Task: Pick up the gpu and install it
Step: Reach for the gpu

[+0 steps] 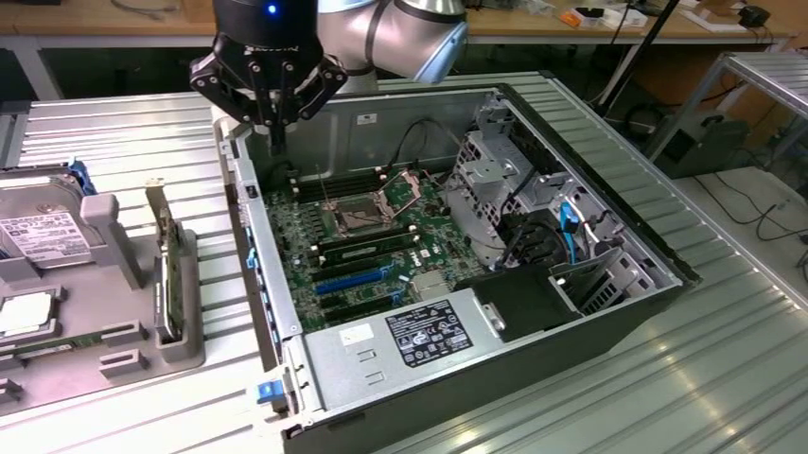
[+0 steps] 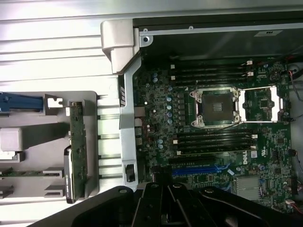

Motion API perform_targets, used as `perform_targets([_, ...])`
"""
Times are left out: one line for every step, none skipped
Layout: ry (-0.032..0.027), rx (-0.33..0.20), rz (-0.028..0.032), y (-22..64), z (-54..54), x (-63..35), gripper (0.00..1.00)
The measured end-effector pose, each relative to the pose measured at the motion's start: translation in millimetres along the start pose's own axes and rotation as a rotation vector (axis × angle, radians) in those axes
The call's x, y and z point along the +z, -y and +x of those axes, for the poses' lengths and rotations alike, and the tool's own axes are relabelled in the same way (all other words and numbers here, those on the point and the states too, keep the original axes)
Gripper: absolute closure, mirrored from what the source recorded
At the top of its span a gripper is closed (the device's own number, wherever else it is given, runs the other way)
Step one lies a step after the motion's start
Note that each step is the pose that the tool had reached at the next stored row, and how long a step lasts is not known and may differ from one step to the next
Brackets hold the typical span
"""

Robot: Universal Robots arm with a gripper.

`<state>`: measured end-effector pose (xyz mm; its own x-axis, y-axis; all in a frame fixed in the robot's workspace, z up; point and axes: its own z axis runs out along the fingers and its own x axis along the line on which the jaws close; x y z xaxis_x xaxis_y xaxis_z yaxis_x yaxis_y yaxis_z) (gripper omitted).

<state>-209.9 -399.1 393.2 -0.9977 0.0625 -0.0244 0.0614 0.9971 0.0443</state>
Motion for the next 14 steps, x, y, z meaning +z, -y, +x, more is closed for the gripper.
perform_targets([0.0001,0.0,-0.0001,0.1,0.8,0.0,0.89])
perform_targets([0.0,-0.001,0.0,0.1,1.7,0.0,0.89])
perform_targets([0.0,-0.001,-0.0001,0.2,2.5,0.0,0.89])
perform_targets([0.0,-0.001,0.0,0.2,3.4,-0.1,0.89])
perform_targets([0.0,-0.001,-0.0001,0.3,4.2,-0.1,0.89])
perform_targets([0.0,-0.002,-0.0001,0.3,5.1,-0.1,0.89])
perform_targets([0.0,-0.002,-0.0001,0.4,5.8,-0.1,0.89])
perform_targets([0.0,-0.002,-0.0001,0.4,6.7,-0.1,0.89])
perform_targets([-0.0001,-0.002,-0.0001,0.5,7.4,-0.2,0.89])
perform_targets([-0.0001,-0.003,-0.0001,0.5,8.3,-0.2,0.89])
perform_targets([-0.0001,-0.003,-0.0001,0.6,9.0,-0.2,0.89])
perform_targets([-0.0001,-0.003,-0.0001,0.6,9.8,-0.2,0.89])
perform_targets([-0.0001,-0.004,-0.0001,0.7,11.8,-0.3,0.89])
perform_targets([-0.0002,-0.004,-0.0001,0.8,13.0,-0.3,0.89])
